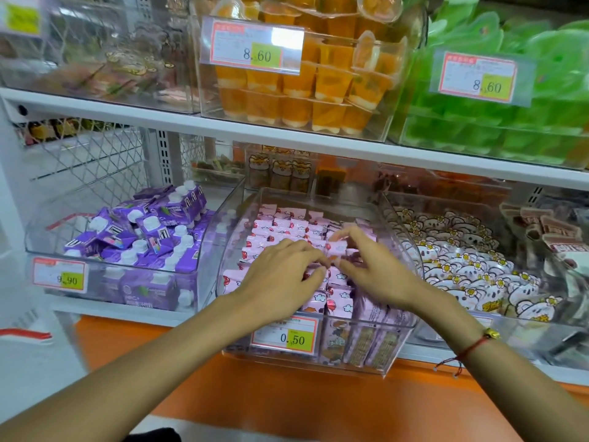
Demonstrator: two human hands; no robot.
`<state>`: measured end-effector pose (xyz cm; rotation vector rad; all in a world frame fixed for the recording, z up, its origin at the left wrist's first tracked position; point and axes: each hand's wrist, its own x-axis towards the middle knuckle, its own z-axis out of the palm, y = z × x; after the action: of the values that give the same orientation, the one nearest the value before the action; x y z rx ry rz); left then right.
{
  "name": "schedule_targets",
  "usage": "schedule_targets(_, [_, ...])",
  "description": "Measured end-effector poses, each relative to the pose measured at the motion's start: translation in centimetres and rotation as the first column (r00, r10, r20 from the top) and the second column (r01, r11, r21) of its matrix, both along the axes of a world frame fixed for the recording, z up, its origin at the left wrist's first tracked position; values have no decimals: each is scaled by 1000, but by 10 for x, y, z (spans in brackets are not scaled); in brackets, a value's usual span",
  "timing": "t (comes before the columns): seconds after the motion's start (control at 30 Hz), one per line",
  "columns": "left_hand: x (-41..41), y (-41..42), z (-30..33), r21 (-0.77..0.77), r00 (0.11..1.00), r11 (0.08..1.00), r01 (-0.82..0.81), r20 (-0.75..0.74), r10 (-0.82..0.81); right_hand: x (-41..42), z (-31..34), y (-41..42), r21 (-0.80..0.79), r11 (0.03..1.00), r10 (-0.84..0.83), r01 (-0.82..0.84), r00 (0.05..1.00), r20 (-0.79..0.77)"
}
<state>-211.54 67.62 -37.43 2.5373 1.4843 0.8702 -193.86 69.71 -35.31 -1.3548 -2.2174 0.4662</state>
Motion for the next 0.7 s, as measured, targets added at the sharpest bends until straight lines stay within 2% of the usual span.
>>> schedule_targets(0.07, [0, -1, 0, -4, 1000, 1000, -12, 3, 12, 2, -5, 4, 140, 990, -68, 33, 966, 249])
schedule_targets(0.1, [0, 0, 0, -6, 1000, 1000, -16, -1, 16, 3, -6, 5, 182, 983, -88, 31, 946, 313])
schedule_targets(0.17, [1, 2, 1, 2, 999, 1000, -22, -26, 22, 3, -5, 7, 167, 986, -85, 22, 922, 377])
schedule_targets(0.33, [4, 8, 0, -57, 988, 997, 52, -142, -60, 5, 4, 12, -19, 999, 42, -37, 910, 413])
schedule_targets(0.4, [3, 9, -3, -102, 977, 993, 62, -197, -82, 6, 10, 16, -26, 999, -18, 28, 939, 344])
schedule_targets(0.5, [1, 12, -4, -114, 969, 991, 66, -231, -91, 6, 18, 29, 121, 979, -191, 163, 942, 276])
schedule_targets(0.57, [0, 12, -3, -118, 972, 990, 73, -212, -97, 1, 22, 39, 108, 979, -201, 173, 911, 361])
schedule_targets(0.63, [-1, 11, -3, -124, 975, 989, 79, -197, -103, -7, 22, 48, 26, 983, -173, 180, 881, 440])
schedule_targets(0.7, [-2, 11, -3, -125, 976, 989, 84, -191, -107, -12, 21, 56, -22, 977, -182, 214, 878, 444])
